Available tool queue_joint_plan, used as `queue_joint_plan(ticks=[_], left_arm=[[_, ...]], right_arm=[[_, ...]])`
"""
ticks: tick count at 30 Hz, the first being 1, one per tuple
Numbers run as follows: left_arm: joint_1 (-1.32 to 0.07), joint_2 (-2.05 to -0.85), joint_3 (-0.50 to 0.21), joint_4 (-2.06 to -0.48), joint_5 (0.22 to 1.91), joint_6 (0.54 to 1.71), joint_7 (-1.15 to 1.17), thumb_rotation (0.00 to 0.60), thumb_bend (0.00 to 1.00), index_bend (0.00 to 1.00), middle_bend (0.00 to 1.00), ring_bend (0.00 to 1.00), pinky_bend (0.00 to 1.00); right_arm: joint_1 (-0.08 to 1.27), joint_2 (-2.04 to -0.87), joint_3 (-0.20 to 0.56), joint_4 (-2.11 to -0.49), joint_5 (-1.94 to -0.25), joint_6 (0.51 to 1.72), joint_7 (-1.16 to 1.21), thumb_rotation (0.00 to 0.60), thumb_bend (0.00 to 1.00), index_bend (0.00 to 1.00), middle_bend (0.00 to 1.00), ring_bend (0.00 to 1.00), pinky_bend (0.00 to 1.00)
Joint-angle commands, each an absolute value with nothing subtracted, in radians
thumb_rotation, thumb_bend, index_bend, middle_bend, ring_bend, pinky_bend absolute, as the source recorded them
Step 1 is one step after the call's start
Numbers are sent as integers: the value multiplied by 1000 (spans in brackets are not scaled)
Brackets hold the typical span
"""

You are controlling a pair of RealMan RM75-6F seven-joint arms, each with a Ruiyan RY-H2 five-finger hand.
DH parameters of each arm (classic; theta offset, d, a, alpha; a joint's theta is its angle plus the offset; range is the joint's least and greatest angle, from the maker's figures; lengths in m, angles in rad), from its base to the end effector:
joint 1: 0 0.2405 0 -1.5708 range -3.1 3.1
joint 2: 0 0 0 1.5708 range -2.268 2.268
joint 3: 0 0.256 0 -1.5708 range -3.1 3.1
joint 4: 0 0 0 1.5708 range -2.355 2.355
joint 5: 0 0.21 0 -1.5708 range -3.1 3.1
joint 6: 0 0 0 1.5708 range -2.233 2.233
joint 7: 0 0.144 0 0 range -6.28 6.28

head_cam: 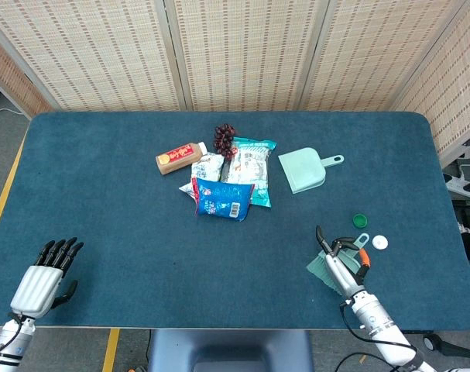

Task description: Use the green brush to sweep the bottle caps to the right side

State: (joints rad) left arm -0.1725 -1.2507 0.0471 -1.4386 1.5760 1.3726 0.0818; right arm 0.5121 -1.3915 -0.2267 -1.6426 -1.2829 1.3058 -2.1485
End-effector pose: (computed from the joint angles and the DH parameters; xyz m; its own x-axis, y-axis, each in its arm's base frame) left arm -0.3210 0.1878 0.1003 0.5321 0.1516 0.8330 0.8436 -0.1786 -0.5064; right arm -0.2445 -0.2220 0.0209 0.6773 0.3880 -0.6251 0.7263 -0.2167 0.6524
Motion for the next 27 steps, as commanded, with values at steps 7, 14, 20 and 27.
queue_joint_plan(ticks=[7, 14, 20, 27], left_arm=[[-174, -1252, 43, -1438, 1570, 1369, 84, 600, 432, 0, 0, 0, 62], [-175, -1256, 45, -1434, 1571, 1366, 90, 600, 432, 0, 0, 0, 62], [-175, -1264, 43, -1429, 1563, 1361, 106, 600, 432, 0, 0, 0, 64], [-175, -1270, 43, -1430, 1555, 1353, 120, 600, 432, 0, 0, 0, 67]], right_arm=[[491, -1401, -211, -1548, -1254, 1313, -2167, 600, 546, 972, 899, 639, 0], [484, -1380, -186, -1482, -1225, 1317, -2142, 600, 546, 972, 899, 639, 0], [476, -1392, -164, -1365, -1190, 1299, -2093, 600, 546, 972, 899, 639, 0], [468, -1405, -143, -1264, -1170, 1285, -2034, 600, 547, 972, 899, 639, 0]])
